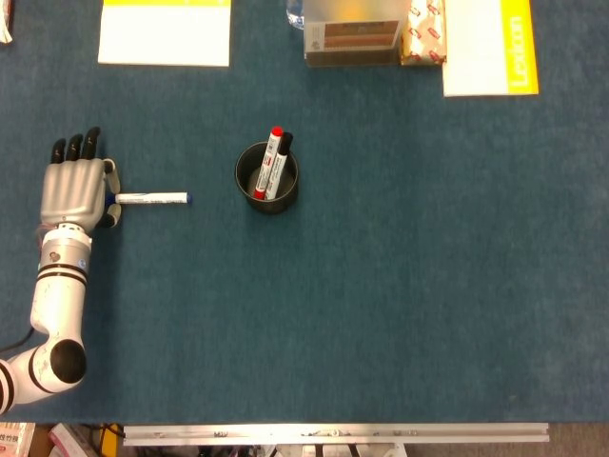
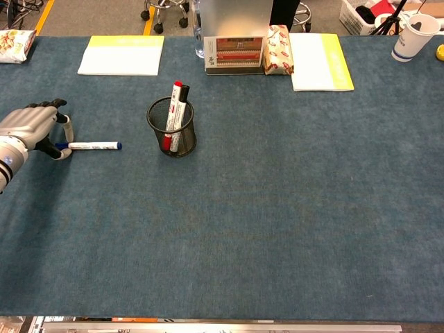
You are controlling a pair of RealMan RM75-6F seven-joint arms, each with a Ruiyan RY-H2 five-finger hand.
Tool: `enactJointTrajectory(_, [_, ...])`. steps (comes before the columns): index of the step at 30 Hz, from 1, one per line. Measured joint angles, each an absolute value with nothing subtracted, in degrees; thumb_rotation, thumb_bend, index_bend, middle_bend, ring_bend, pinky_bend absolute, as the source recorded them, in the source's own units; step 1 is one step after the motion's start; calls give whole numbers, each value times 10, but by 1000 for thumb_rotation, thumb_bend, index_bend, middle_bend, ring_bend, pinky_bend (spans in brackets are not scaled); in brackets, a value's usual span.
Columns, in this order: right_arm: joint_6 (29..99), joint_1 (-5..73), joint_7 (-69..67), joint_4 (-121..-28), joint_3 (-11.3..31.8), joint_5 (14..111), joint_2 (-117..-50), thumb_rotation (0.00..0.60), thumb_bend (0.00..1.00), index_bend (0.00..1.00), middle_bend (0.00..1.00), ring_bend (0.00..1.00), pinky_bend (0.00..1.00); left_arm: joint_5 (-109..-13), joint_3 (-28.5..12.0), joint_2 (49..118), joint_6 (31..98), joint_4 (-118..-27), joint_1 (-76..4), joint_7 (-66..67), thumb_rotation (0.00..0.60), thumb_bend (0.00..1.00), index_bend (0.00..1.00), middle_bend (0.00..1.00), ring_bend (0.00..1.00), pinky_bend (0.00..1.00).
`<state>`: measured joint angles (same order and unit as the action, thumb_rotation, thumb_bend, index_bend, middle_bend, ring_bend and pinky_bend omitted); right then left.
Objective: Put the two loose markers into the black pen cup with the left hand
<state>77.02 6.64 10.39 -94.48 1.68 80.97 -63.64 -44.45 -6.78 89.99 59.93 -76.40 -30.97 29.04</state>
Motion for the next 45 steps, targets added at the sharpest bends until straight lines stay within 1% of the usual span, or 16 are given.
enactJointTrajectory(9, [770,66,104,-945,17,810,-636,600,116,477,392,418,438,-449,-74,898,604,-775,-305,284,600,304,599,0,0,5])
enactJointTrajectory(21, [770,66,105,-945,17,810,-637,600,116,477,392,418,438,-457,-82,877,630,-842,-303,294,600,304,612,0,0,5])
enactJointTrajectory(38, [770,66,106,-945,16,810,-637,600,116,477,392,418,438,-466,-84,850,673,-919,-316,360,600,304,615,0,0,6])
enactJointTrajectory(45, [771,66,106,-946,16,810,-637,600,116,476,392,418,438,-459,-94,843,686,-947,-332,390,600,305,616,0,0,6])
